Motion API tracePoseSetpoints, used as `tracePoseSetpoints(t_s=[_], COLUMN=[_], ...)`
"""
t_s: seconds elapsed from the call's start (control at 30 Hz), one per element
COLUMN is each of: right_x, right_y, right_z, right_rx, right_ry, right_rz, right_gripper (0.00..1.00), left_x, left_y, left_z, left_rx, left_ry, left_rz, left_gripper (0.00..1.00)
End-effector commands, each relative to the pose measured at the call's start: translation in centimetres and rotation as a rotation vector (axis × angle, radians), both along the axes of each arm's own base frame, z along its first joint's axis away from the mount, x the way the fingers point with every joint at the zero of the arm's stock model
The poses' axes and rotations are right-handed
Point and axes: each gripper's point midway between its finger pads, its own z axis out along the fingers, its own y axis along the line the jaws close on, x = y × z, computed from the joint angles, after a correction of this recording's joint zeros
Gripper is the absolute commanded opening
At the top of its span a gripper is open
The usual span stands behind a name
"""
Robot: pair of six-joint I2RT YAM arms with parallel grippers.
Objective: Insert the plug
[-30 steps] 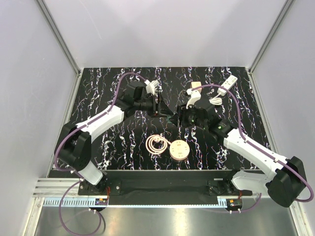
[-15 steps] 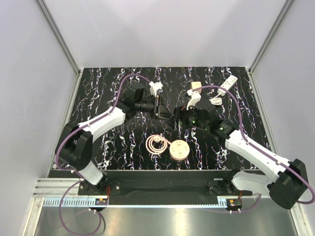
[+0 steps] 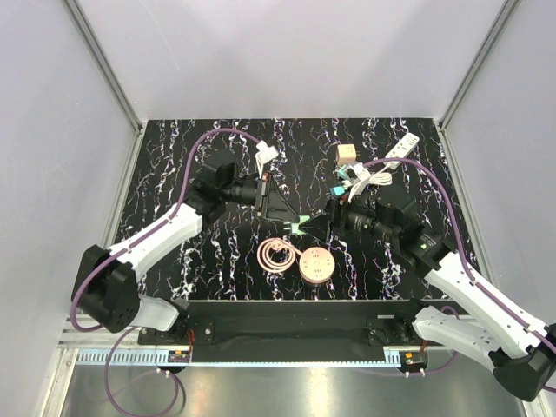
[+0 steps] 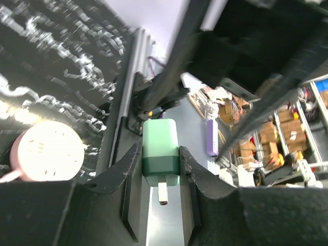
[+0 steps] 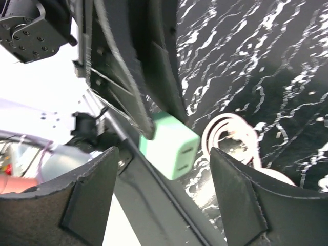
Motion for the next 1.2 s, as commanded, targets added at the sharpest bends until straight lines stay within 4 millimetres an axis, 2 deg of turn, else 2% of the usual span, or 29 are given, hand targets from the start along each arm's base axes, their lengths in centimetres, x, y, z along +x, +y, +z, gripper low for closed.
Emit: tracePoseSetpoints(t_s=[0.0,0.17,0.23,0.43,0.57,0.63,0.67,0.7,0.77,0.8,0.83,0.87,0.97,1.03,1.07,1.1,1.13,1.17], right_x=[-1.8,-2.7,-2.7,-3.4,-3.9,-4.1,-4.0,-3.9,-2.7,-2.4,-1.7,-1.6,-1.7,-1.7,-1.8,-1.8,-1.4,-1.4], right_y=[0.4,1.2,1.5,2.3,2.6,2.7,2.7,2.6,2.1,1.7,1.3,1.0,0.5,0.2,-0.1,-0.2,-0.6,-1.2], right_z=[1.6,2.2,2.4,3.2,3.8,4.4,4.2,4.4,3.6,3.6,3.0,2.3,1.1,0.7,-0.2,-0.7,-1.2,-2.3], right_rx=[0.05,0.08,0.096,0.156,0.199,0.225,0.226,0.23,0.215,0.214,0.203,0.18,0.133,0.104,0.07,0.053,0.032,-0.013], right_ry=[0.011,0.022,0.027,0.009,-0.015,-0.03,-0.031,-0.044,-0.03,-0.038,-0.035,-0.011,0.027,0.049,0.075,0.086,0.09,0.123], right_rz=[0.079,0.146,0.163,0.23,0.267,0.275,0.269,0.262,0.171,0.139,0.089,0.068,0.041,0.032,0.024,0.018,-0.017,-0.044], right_gripper=[0.76,0.72,0.67,0.54,0.49,0.41,0.27,0.19,0.0,0.0,0.0,0.0,0.0,0.0,0.0,0.0,0.0,0.0], left_x=[-1.7,-2.8,-3.2,-3.4,-3.7,-3.9,-3.9,-3.8,-3.5,-3.4,-3.3,-3.1,-2.3,-1.1,-0.4,1.4,3.3,3.9], left_y=[0.6,1.0,1.1,1.0,1.1,1.1,1.1,1.1,0.9,0.8,0.8,0.7,0.8,1.1,1.4,1.4,1.9,2.4], left_z=[3.8,5.2,5.6,5.3,5.2,5.2,5.1,5.0,4.7,4.6,4.5,4.5,4.3,4.6,4.0,3.4,4.0,1.4], left_rx=[-0.136,-0.19,-0.207,-0.211,-0.225,-0.234,-0.234,-0.235,-0.225,-0.222,-0.221,-0.216,-0.196,-0.194,-0.155,-0.129,-0.097,0.03], left_ry=[-0.173,-0.172,-0.177,-0.162,-0.155,-0.155,-0.152,-0.15,-0.125,-0.118,-0.115,-0.105,-0.094,-0.129,-0.076,-0.124,-0.158,-0.04], left_rz=[-0.074,-0.1,-0.109,-0.127,-0.143,-0.151,-0.153,-0.155,-0.149,-0.15,-0.147,-0.144,-0.126,-0.087,-0.049,0.027,0.092,0.145], left_gripper=[0.0,0.0,0.0,0.0,0.0,0.0,0.0,0.0,0.21,0.32,0.53,0.6,0.99,0.99,0.99,0.99,0.99,0.99])
